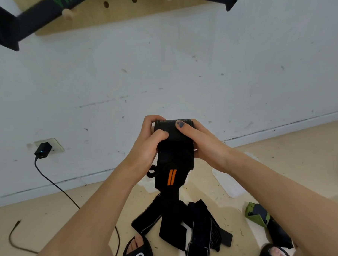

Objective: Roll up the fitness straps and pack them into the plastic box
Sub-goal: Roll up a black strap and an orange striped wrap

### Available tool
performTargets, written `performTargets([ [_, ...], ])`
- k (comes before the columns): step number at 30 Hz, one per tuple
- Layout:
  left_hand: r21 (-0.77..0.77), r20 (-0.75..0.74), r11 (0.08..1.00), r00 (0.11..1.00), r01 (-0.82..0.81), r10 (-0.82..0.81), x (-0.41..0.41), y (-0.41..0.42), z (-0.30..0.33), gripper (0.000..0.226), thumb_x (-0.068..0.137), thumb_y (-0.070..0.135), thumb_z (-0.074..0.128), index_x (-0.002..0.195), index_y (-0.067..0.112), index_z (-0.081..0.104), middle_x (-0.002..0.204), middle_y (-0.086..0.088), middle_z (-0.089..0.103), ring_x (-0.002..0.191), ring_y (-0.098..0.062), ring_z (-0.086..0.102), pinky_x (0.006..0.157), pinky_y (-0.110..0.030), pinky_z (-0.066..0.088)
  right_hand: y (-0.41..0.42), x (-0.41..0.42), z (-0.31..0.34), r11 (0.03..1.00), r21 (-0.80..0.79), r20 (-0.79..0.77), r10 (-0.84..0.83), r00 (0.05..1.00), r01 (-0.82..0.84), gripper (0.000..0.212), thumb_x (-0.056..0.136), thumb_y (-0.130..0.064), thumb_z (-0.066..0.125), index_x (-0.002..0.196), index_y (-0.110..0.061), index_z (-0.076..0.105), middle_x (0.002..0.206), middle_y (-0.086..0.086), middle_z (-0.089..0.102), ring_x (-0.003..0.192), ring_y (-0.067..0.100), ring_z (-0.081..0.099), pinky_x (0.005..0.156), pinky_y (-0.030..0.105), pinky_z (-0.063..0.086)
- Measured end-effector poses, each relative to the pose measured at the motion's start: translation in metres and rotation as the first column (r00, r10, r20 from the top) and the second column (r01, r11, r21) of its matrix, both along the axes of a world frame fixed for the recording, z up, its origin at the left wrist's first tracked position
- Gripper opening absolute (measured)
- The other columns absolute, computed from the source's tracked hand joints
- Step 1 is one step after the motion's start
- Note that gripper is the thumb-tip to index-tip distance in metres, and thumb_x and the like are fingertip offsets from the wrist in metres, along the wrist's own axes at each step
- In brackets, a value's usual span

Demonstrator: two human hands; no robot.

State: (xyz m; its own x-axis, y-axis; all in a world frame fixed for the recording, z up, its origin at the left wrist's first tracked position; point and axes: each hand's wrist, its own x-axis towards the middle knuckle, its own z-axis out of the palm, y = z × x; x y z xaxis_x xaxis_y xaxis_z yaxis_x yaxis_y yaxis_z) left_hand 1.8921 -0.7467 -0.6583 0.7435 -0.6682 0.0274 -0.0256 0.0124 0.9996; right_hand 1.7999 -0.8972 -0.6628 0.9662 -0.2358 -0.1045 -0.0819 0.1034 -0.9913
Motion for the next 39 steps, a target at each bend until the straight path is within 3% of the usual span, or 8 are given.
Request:
performTargets([
  [10,-0.056,-0.1,0.998,0.994,0.038,-0.044,-0.0022,-0.0025,-0.0045,0.018,0.102,0.024,0.047,0.119,0.023,0.05,0.114,-0.003,0.062,0.094,-0.01,0.071,0.078,-0.03,0.058,-0.0022,-0.0005,-0.0024,0.997,-0.057,0.11,-0.05,0.993,0.056,0.037,0.088,-0.038,0.071,0.119,-0.02,0.06,0.118,0.008,0.071,0.111,0.024,0.071,0.102,0.048,0.056],
  [14,-0.04,-0.041,0.999,0.999,0.024,-0.026,0.0006,-0.0013,-0.0016,0.031,0.088,0.018,0.048,0.118,0.025,0.05,0.112,-0.007,0.061,0.09,-0.012,0.07,0.08,-0.037,0.06,-0.0025,-0.0007,-0.0013,0.999,-0.046,0.074,-0.014,0.997,0.018,0.03,0.097,-0.028,0.07,0.124,-0.024,0.058,0.118,0.005,0.069,0.111,0.027,0.071,0.098,0.052,0.058],
  [17,0.006,0.025,1.0,0.999,0.029,-0.03,-0.0014,-0.0009,-0.0005,0.037,0.084,0.015,0.048,0.117,0.03,0.049,0.108,-0.008,0.06,0.085,-0.012,0.068,0.072,-0.032,0.058,0.0011,-0.0003,-0.001,0.998,-0.058,0.012,-0.024,1.0,0.024,0.032,0.099,-0.042,0.065,0.124,-0.026,0.056,0.118,0.005,0.069,0.105,0.023,0.073,0.094,0.052,0.06],
  [22,0.065,-0.02,0.997,0.999,0.031,-0.03,-0.0029,-0.0044,-0.0065,0.039,0.083,0.031,0.049,0.123,0.032,0.048,0.125,-0.008,0.058,0.11,-0.021,0.065,0.098,-0.042,0.055,0.002,-0.0006,-0.0022,0.981,-0.163,0.1,-0.089,0.991,0.104,0.026,0.1,-0.034,0.065,0.12,-0.018,0.058,0.116,0.008,0.067,0.094,0.006,0.069,0.084,0.027,0.06],
  [26,0.111,-0.032,0.994,0.999,0.012,-0.009,-0.0057,-0.0058,-0.006,0.031,0.1,0.041,0.048,0.129,0.031,0.046,0.129,-0.009,0.059,0.108,-0.02,0.066,0.076,-0.031,0.056,0.0017,-0.0023,-0.0021,0.982,-0.144,0.164,-0.095,0.982,0.119,0.027,0.099,-0.027,0.067,0.123,-0.017,0.058,0.11,0.002,0.066,0.086,0.0,0.068,0.073,0.019,0.056],
  [29,0.059,-0.051,0.998,0.998,-0.022,0.025,-0.0049,-0.0065,-0.0034,0.042,0.085,0.037,0.051,0.127,0.029,0.049,0.124,-0.008,0.06,0.106,-0.022,0.066,0.082,-0.037,0.058,0.0004,-0.0021,-0.0033,0.983,-0.146,0.168,-0.084,0.982,0.109,0.028,0.098,-0.028,0.068,0.125,-0.027,0.058,0.115,0.001,0.066,0.096,0.008,0.07,0.075,0.023,0.059],
  [34,0.021,-0.038,0.999,0.999,-0.025,0.025,-0.0063,-0.006,0.0019,0.035,0.097,0.01,0.046,0.117,0.038,0.05,0.118,-0.007,0.06,0.097,-0.023,0.066,0.07,-0.036,0.058,0.0025,-0.0004,-0.001,0.995,-0.047,0.054,-0.081,0.995,0.084,0.027,0.1,-0.044,0.062,0.124,-0.034,0.057,0.115,-0.004,0.071,0.097,0.011,0.075,0.084,0.036,0.064],
  [39,0.142,0.004,0.99,1.0,0.003,-0.003,-0.0051,-0.0042,-0.0006,0.029,0.102,0.033,0.052,0.128,0.042,0.043,0.119,-0.002,0.062,0.099,-0.017,0.069,0.073,-0.029,0.054,0.0007,0.0007,-0.0024,0.982,-0.055,0.078,-0.174,0.982,0.178,0.026,0.101,-0.039,0.063,0.119,-0.021,0.062,0.109,0.001,0.074,0.098,0.015,0.075,0.091,0.039,0.062],
])
